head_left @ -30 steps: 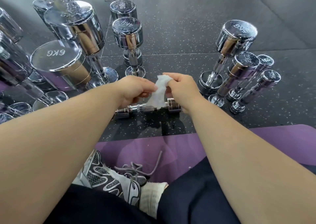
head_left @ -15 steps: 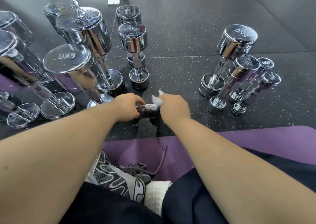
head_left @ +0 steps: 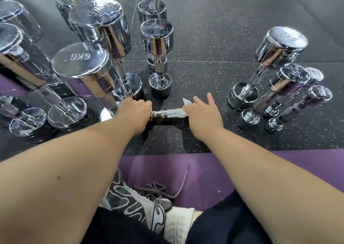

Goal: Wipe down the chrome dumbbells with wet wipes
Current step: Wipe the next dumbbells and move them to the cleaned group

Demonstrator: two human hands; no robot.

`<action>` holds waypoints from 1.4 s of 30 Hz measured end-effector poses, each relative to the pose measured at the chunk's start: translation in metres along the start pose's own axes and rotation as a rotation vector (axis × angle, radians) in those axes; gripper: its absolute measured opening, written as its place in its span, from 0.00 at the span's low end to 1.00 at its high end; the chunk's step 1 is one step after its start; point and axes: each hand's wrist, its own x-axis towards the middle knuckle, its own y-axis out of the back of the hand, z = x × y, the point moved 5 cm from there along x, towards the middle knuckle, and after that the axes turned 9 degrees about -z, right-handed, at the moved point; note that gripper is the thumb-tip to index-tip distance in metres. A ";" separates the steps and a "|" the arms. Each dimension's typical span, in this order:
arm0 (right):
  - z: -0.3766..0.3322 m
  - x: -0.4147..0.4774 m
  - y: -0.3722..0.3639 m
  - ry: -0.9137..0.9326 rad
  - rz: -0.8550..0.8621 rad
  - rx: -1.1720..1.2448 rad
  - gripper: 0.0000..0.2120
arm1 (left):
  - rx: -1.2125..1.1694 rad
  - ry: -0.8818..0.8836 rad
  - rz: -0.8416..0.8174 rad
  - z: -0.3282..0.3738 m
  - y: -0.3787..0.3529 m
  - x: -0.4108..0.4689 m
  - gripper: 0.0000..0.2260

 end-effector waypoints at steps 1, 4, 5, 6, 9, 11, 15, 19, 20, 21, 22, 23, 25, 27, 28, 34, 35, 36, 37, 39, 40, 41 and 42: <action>0.003 0.002 0.001 -0.007 0.005 0.026 0.27 | 0.005 0.001 0.004 -0.001 0.002 0.001 0.15; 0.017 0.005 -0.002 -0.071 0.001 0.102 0.29 | -0.044 -0.070 -0.036 0.006 0.001 0.004 0.20; 0.022 0.006 -0.005 -0.104 -0.004 0.133 0.28 | -0.102 -0.110 -0.055 0.012 0.000 0.004 0.20; 0.027 0.005 -0.007 -0.137 0.002 0.167 0.28 | -0.189 -0.135 -0.077 0.019 0.003 0.002 0.19; 0.040 0.000 -0.015 -0.237 0.007 0.278 0.26 | -0.514 -0.157 -0.132 0.037 0.017 -0.003 0.18; 0.037 -0.006 -0.008 -0.214 0.040 0.474 0.27 | -0.741 -0.146 -0.128 0.045 0.028 -0.004 0.17; 0.010 -0.024 0.024 -0.076 0.144 1.070 0.20 | -1.287 -0.010 -0.073 0.043 0.038 -0.002 0.12; 0.020 -0.022 0.025 -0.146 0.136 1.104 0.19 | -1.432 0.089 0.028 0.030 0.056 -0.006 0.18; 0.027 -0.020 0.020 -0.199 0.120 1.077 0.18 | -1.427 0.114 0.050 0.028 0.063 -0.009 0.20; 0.033 -0.018 0.016 -0.243 0.119 1.088 0.18 | -1.433 0.145 0.071 0.028 0.070 -0.011 0.21; 0.034 -0.020 0.015 -0.260 0.131 1.146 0.18 | -1.441 0.184 0.087 0.029 0.076 -0.012 0.22; 0.030 -0.020 0.017 -0.251 0.165 1.246 0.19 | -1.457 0.236 0.090 0.032 0.082 -0.012 0.22; 0.018 -0.022 0.029 -0.169 0.254 1.434 0.19 | -1.579 0.342 0.069 0.035 0.087 -0.008 0.21; 0.006 -0.022 0.043 -0.058 0.279 1.489 0.20 | -1.768 0.404 -0.016 0.035 0.086 -0.005 0.21; 0.004 -0.019 0.043 -0.052 0.244 1.448 0.20 | -1.824 0.420 -0.077 0.034 0.083 -0.005 0.22; 0.015 0.009 0.016 -0.141 0.006 1.096 0.21 | -1.640 0.438 -0.048 0.013 0.050 0.003 0.20; 0.016 0.012 0.016 -0.155 0.037 1.049 0.21 | -1.580 0.390 -0.021 0.010 0.047 0.006 0.19; 0.016 0.012 0.017 -0.170 0.091 1.014 0.21 | -1.551 0.312 0.003 0.008 0.048 0.007 0.19; 0.018 0.013 0.019 -0.182 0.142 1.014 0.22 | -1.545 0.212 0.022 0.009 0.055 0.008 0.18; 0.027 0.008 0.024 -0.208 0.245 1.226 0.22 | -1.523 0.023 0.060 0.018 0.076 0.006 0.17; 0.031 0.003 0.027 -0.201 0.309 1.380 0.20 | -1.481 -0.036 0.079 0.026 0.088 0.005 0.17; 0.034 -0.001 0.031 -0.198 0.373 1.519 0.17 | -1.422 -0.059 0.103 0.033 0.101 0.005 0.17; 0.037 -0.005 0.036 -0.201 0.428 1.606 0.16 | -1.360 -0.048 0.122 0.039 0.112 0.007 0.20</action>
